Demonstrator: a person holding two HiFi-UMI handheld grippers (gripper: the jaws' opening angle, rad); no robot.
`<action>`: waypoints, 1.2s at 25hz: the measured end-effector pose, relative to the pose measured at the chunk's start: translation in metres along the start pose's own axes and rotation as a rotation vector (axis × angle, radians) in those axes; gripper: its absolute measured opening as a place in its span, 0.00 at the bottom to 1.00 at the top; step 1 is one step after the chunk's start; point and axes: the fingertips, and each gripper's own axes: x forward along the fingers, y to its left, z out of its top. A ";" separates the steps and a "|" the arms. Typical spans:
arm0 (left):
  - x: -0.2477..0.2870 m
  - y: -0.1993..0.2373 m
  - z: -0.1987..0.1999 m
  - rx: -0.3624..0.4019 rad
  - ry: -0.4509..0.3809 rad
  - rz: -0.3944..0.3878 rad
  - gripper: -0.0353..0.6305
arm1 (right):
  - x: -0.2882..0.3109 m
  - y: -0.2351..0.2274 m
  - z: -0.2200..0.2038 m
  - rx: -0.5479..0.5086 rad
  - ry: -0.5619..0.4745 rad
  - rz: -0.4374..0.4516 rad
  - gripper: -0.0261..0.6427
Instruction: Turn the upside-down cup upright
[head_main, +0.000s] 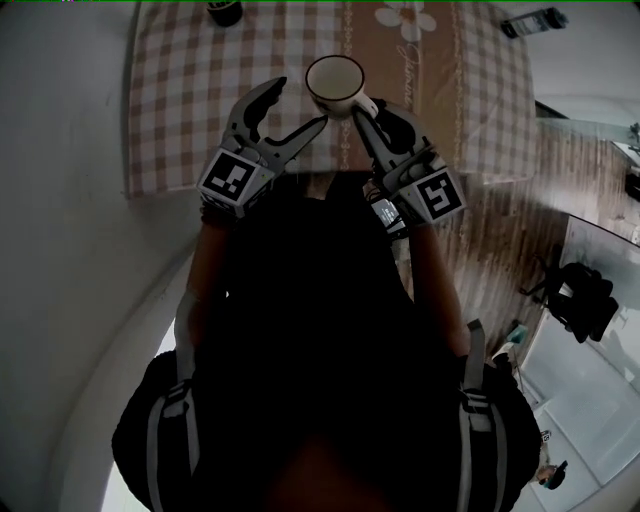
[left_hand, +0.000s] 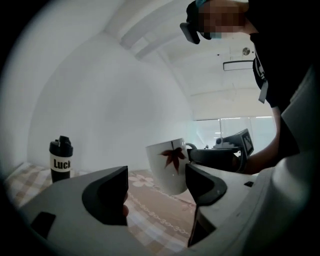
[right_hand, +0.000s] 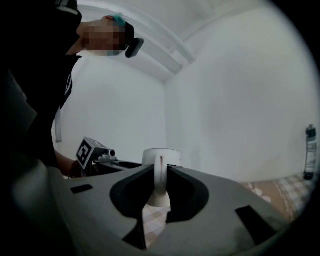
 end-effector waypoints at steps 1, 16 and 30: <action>-0.001 0.006 0.001 0.027 0.001 0.022 0.58 | 0.000 -0.003 -0.005 -0.019 0.018 -0.005 0.12; 0.017 -0.008 -0.039 0.593 0.372 -0.093 0.31 | 0.009 -0.016 -0.050 -0.389 0.278 0.064 0.12; 0.003 -0.014 -0.069 0.559 0.467 -0.192 0.24 | 0.024 0.020 -0.067 -0.699 0.385 0.156 0.12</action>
